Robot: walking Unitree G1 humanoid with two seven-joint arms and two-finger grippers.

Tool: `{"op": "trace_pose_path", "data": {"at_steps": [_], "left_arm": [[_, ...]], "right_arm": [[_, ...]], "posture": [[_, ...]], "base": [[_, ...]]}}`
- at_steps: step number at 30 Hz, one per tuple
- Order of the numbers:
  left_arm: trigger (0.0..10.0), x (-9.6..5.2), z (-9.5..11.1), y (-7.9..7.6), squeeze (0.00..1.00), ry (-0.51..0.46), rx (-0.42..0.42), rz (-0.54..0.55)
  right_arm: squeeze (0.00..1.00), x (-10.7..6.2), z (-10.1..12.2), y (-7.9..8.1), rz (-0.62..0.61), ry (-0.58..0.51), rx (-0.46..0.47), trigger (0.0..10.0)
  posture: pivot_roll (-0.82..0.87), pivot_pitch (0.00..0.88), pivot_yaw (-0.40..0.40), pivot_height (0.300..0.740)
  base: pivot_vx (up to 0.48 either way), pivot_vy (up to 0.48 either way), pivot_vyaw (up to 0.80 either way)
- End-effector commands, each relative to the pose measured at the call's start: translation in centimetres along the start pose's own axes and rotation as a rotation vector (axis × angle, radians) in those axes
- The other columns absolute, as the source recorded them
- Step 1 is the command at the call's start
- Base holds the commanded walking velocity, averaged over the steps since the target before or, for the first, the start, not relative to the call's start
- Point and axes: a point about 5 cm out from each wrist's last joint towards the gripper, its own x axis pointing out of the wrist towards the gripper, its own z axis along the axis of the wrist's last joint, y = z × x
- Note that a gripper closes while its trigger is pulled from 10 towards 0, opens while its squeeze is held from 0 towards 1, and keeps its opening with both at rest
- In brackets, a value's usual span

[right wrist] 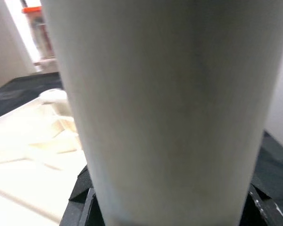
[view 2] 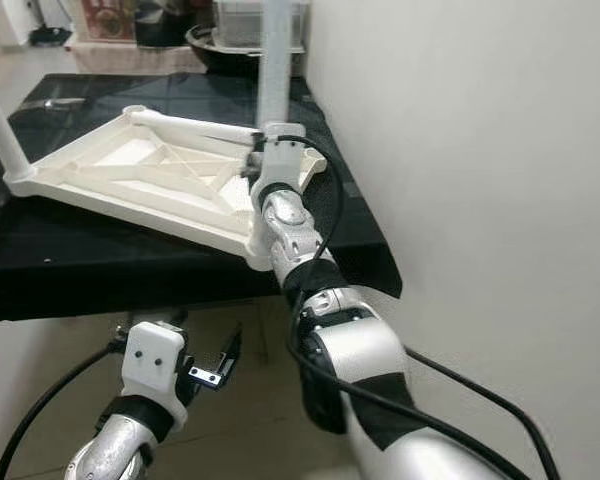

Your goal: Building children table

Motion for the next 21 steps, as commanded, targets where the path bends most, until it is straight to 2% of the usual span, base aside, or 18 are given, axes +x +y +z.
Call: {"op": "trace_pose_path", "data": {"at_steps": [1, 2, 3, 4, 6, 7, 12, 13, 14, 17, 19, 21], "left_arm": [[10.0, 0.0, -0.5, -0.1, 0.00, 0.018, 0.002, -0.005], [10.0, 0.0, -0.5, -0.2, 0.00, 0.018, 0.003, -0.006], [10.0, 0.0, -0.5, -0.2, 0.00, 0.018, 0.003, -0.006], [10.0, 0.0, -0.6, -0.2, 0.00, 0.018, 0.004, -0.006], [10.0, 0.0, -0.6, -0.3, 0.00, 0.019, 0.004, -0.005], [10.0, 0.0, -0.6, -0.3, 0.00, 0.019, 0.004, -0.005], [10.0, 0.0, -0.6, -0.3, 0.00, 0.019, 0.004, -0.005], [10.0, 0.0, -0.6, -0.3, 0.00, 0.019, 0.003, -0.006], [10.0, 0.0, -0.6, -0.3, 0.00, 0.019, 0.003, -0.006], [10.0, 0.1, -0.7, -0.2, 0.00, 0.022, 0.002, -0.008], [10.0, 0.1, -0.7, -0.2, 0.00, 0.022, 0.002, -0.008], [10.0, 0.1, -0.8, -0.1, 0.00, 0.023, 0.003, -0.008]], "right_arm": [[0.00, -0.2, -1.6, -0.5, -0.078, 0.101, 0.208, 0.0], [0.00, -0.3, -1.4, 0.2, -0.056, 0.091, 0.221, 10.0], [0.00, -0.3, -1.4, 0.9, -0.025, 0.087, 0.235, 10.0], [0.75, -0.4, -1.3, 1.5, 0.005, 0.080, 0.227, 10.0], [0.75, -0.5, -1.3, 1.8, 0.021, 0.076, 0.215, 10.0], [1.00, -0.6, -1.4, 2.0, 0.042, 0.074, 0.217, 10.0], [1.00, -0.7, -1.5, 2.4, 0.067, 0.069, 0.244, 10.0], [0.00, -0.7, -1.6, 2.0, 0.068, 0.048, 0.204, 10.0], [0.00, -0.7, -1.6, 2.0, 0.068, 0.048, 0.204, 10.0], [0.00, -1.1, -2.4, 0.3, 0.122, -0.034, 0.122, 10.0], [0.00, -1.1, -2.4, 0.3, 0.122, -0.034, 0.122, 10.0], [0.00, -1.5, -2.9, -0.6, 0.166, -0.061, 0.113, 10.0]], "posture": [[0.13, 0.095, -0.071, 0.740], [0.13, 0.089, -0.076, 0.740], [0.13, 0.089, -0.076, 0.740], [0.13, 0.086, -0.079, 0.740], [0.13, 0.086, -0.079, 0.740], [0.13, 0.081, -0.081, 0.740], [0.13, 0.080, -0.077, 0.740], [0.13, 0.077, -0.077, 0.740], [0.13, 0.077, -0.077, 0.740], [0.12, 0.080, -0.067, 0.740], [0.12, 0.080, -0.067, 0.740], [0.12, 0.081, -0.063, 0.740]], "base": [[0.000, 0.000, 0.00], [0.000, 0.000, 0.00], [0.000, 0.000, 0.00], [0.000, 0.000, 0.00], [0.000, 0.000, 0.00], [0.000, 0.000, 0.00], [0.000, 0.000, 0.00], [0.000, 0.000, 0.00], [0.000, 0.000, 0.00], [0.000, 0.000, 0.00], [0.000, 0.000, 0.00], [0.000, 0.000, 0.00]]}}
